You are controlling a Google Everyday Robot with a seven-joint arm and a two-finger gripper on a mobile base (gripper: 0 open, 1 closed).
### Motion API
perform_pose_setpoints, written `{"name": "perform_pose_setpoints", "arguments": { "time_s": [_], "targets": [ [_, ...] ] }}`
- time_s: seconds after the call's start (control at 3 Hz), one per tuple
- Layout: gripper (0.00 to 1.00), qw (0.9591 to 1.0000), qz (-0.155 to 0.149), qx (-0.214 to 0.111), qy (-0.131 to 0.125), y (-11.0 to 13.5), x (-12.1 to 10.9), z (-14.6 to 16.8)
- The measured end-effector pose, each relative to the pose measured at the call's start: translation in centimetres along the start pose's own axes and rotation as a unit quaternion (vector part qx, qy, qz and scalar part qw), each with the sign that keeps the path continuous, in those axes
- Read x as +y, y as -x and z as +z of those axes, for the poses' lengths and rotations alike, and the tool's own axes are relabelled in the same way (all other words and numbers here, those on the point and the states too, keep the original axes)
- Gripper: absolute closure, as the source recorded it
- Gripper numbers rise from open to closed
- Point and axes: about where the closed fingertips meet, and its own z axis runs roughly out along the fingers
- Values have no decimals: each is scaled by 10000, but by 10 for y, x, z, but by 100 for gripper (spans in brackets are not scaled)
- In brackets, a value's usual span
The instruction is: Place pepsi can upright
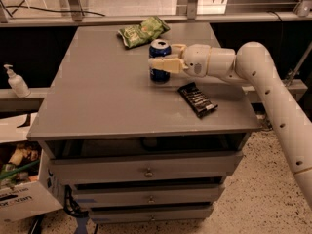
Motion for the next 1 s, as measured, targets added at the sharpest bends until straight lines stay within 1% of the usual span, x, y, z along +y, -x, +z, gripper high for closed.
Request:
{"name": "perform_pose_setpoints", "arguments": {
  "time_s": [0.33, 0.67, 1.0],
  "targets": [
    [0, 10000, -11, -37, -33, 3, -1, -2],
    [0, 9999, -44, -67, -81, 1, -2, -3],
    [0, 9997, -190, -145, -20, -14, 2, -17]
  ]
}}
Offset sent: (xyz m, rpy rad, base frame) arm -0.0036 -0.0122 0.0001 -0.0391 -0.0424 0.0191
